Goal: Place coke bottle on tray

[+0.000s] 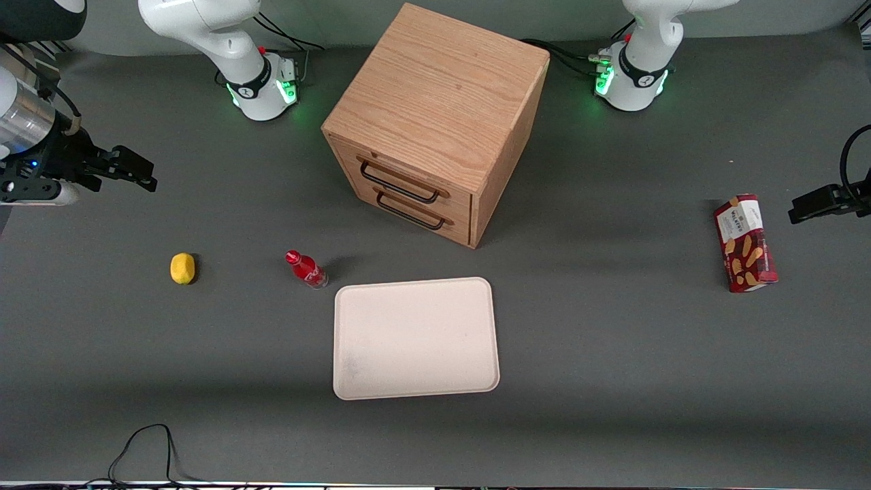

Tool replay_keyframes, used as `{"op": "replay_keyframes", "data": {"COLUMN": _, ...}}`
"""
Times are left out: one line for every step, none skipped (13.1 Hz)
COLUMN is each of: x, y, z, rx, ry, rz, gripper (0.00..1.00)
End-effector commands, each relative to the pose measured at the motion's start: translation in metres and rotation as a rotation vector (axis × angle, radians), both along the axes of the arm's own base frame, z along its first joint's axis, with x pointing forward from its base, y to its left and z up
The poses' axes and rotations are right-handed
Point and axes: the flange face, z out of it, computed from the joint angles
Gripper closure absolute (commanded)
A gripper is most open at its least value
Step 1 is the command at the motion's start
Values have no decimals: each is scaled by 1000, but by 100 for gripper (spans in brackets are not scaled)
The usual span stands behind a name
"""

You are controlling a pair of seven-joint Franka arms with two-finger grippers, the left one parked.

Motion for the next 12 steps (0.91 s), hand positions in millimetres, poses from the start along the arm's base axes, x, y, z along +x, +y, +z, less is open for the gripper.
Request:
{"op": "replay_keyframes", "data": {"x": 3, "y": 0, "z": 6, "rx": 14, "ry": 12, "rz": 2, "gripper": 0}}
{"op": "replay_keyframes", "data": {"x": 4, "y": 1, "z": 8, "rx": 15, "ry": 7, "rz": 3, "gripper": 0}}
{"op": "replay_keyframes", "data": {"x": 10, "y": 5, "z": 8, "rx": 13, "ry": 5, "rz": 7, "gripper": 0}}
{"op": "replay_keyframes", "data": {"x": 18, "y": 13, "z": 8, "rx": 10, "ry": 0, "rz": 18, "gripper": 0}}
{"op": "replay_keyframes", "data": {"x": 26, "y": 20, "z": 4, "rx": 17, "ry": 6, "rz": 25, "gripper": 0}}
{"op": "replay_keyframes", "data": {"x": 35, "y": 35, "z": -5, "rx": 21, "ry": 19, "rz": 43, "gripper": 0}}
{"op": "replay_keyframes", "data": {"x": 46, "y": 59, "z": -15, "rx": 20, "ry": 28, "rz": 76, "gripper": 0}}
{"op": "replay_keyframes", "data": {"x": 60, "y": 81, "z": -29, "rx": 14, "ry": 40, "rz": 75, "gripper": 0}}
{"op": "replay_keyframes", "data": {"x": 74, "y": 97, "z": -48, "rx": 4, "ry": 60, "rz": 48, "gripper": 0}}
{"op": "replay_keyframes", "data": {"x": 82, "y": 119, "z": -64, "rx": 2, "ry": 76, "rz": 41, "gripper": 0}}
{"op": "replay_keyframes", "data": {"x": 90, "y": 133, "z": -85, "rx": -4, "ry": 91, "rz": 33, "gripper": 0}}
{"op": "replay_keyframes", "data": {"x": 99, "y": 144, "z": -104, "rx": -3, "ry": 79, "rz": 31, "gripper": 0}}
